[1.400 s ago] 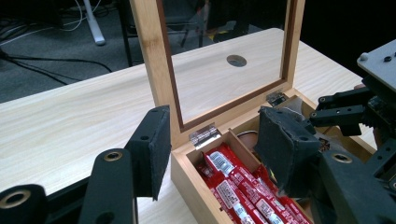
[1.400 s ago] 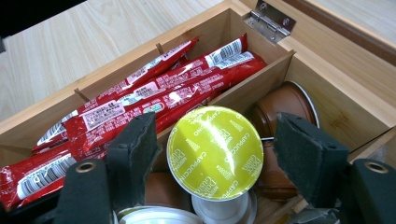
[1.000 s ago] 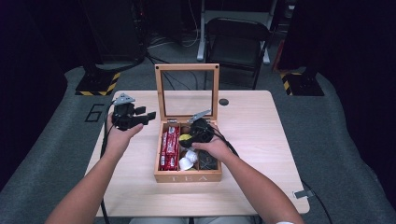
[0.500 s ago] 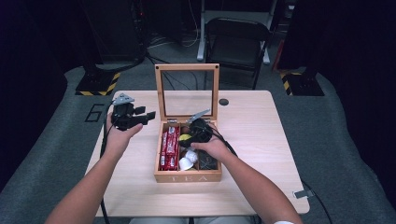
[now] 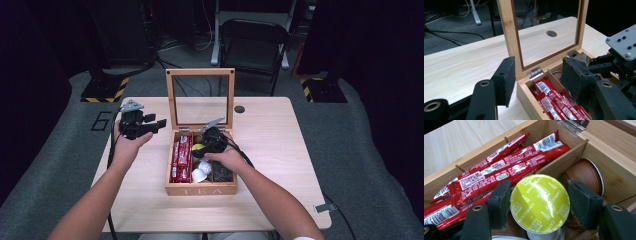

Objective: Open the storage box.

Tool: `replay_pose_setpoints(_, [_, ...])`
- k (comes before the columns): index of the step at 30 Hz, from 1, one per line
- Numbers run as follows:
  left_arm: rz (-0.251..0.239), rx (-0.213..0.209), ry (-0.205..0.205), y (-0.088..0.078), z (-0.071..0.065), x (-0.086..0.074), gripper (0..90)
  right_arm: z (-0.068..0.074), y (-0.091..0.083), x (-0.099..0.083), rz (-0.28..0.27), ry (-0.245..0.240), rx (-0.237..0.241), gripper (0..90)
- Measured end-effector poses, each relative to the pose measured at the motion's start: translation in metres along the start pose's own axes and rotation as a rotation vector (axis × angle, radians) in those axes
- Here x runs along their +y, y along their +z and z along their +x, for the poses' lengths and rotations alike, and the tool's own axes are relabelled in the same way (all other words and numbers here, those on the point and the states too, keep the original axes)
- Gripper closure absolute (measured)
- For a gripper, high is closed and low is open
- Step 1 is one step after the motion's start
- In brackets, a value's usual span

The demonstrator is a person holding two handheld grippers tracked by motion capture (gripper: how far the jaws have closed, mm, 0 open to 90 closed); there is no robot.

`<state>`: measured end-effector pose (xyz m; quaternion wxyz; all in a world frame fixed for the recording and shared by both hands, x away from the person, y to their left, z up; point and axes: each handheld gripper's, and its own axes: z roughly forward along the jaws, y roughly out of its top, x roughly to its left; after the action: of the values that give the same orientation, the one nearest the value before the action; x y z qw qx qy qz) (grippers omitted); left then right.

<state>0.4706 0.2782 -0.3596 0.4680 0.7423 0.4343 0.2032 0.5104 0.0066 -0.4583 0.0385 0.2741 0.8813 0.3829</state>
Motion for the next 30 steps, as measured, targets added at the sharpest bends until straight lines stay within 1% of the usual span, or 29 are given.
replay_pose_setpoints(1, [0.000, 0.000, 0.000, 0.000, 0.000, 0.000, 44.9, 0.000, 0.000, 0.000, -0.004, -0.005, -0.006, 37.0])
replay_pose_setpoints(2, [0.000, 0.000, 0.000, 0.000, 0.000, 0.000, 44.9, 0.002, -0.001, 0.000, 0.001, 0.013, -0.004, 37.0])
replay_pose_setpoints(3, [-0.001, 0.001, 0.000, 0.000, 0.000, 0.000, 44.9, 0.002, -0.001, 0.000, -0.006, 0.000, -0.007, 37.0])
replay_pose_setpoints(5, [-0.002, 0.001, 0.000, 0.000, 0.000, 0.000, 44.9, 0.002, -0.002, 0.001, -0.012, -0.007, -0.010, 37.0])
replay_pose_setpoints(8, [-0.004, 0.002, 0.001, -0.001, 0.000, 0.001, 44.9, 0.003, -0.005, 0.003, -0.016, -0.008, -0.009, 37.1])
replay_pose_setpoints(9, [-0.005, 0.002, 0.001, -0.001, 0.000, 0.001, 44.9, 0.002, -0.006, 0.004, -0.026, -0.022, -0.004, 37.1])
replay_pose_setpoints(12, [-0.006, 0.001, 0.002, -0.001, -0.001, 0.002, 44.9, 0.006, -0.009, 0.006, -0.022, -0.013, -0.006, 37.1])
replay_pose_setpoints(14, [-0.008, 0.001, 0.002, -0.001, 0.000, 0.002, 44.9, 0.006, -0.010, 0.008, -0.028, -0.030, -0.009, 37.1])
replay_pose_setpoints(16, [-0.004, 0.001, 0.002, -0.001, 0.000, 0.002, 44.9, 0.008, -0.013, 0.009, -0.021, -0.024, -0.013, 37.1])
replay_pose_setpoints(19, [-0.004, 0.002, -0.003, -0.001, 0.001, 0.002, 44.9, 0.007, -0.017, 0.012, -0.039, -0.050, -0.018, 37.1])
replay_pose_setpoints(20, [-0.004, 0.003, -0.001, -0.002, 0.001, 0.002, 44.9, 0.008, -0.019, 0.013, -0.032, -0.042, -0.018, 37.1])
replay_pose_setpoints(21, [-0.004, 0.004, -0.001, -0.002, 0.001, 0.002, 44.9, 0.007, -0.021, 0.014, -0.042, -0.046, -0.019, 37.1])
replay_pose_setpoints(22, [-0.005, 0.004, -0.001, -0.002, 0.002, 0.002, 44.9, 0.008, -0.023, 0.015, -0.040, -0.035, -0.021, 37.1])
replay_pose_setpoints(24, [-0.007, 0.006, -0.006, -0.002, 0.002, 0.002, 44.9, 0.007, -0.027, 0.016, -0.043, -0.042, -0.026, 37.1])
replay_pose_setpoints(25, [-0.004, 0.006, -0.002, -0.002, 0.002, 0.002, 44.9, 0.006, -0.029, 0.017, -0.049, -0.055, -0.029, 37.1])
replay_pose_setpoints(27, [-0.004, 0.009, -0.003, -0.001, 0.003, 0.002, 44.9, 0.006, -0.031, 0.018, -0.052, -0.051, -0.034, 37.1])
replay_pose_setpoints(28, [-0.004, 0.009, -0.003, -0.001, 0.003, 0.002, 44.9, 0.004, -0.036, 0.019, -0.063, -0.063, -0.043, 37.1])
replay_pose_setpoints(29, [-0.004, 0.009, -0.003, -0.001, 0.003, 0.002, 44.9, 0.004, -0.038, 0.019, -0.061, -0.051, -0.045, 37.1])
replay_pose_setpoints(30, [-0.005, 0.009, -0.003, -0.001, 0.002, 0.002, 44.9, 0.002, -0.039, 0.019, -0.066, -0.060, -0.050, 37.1])
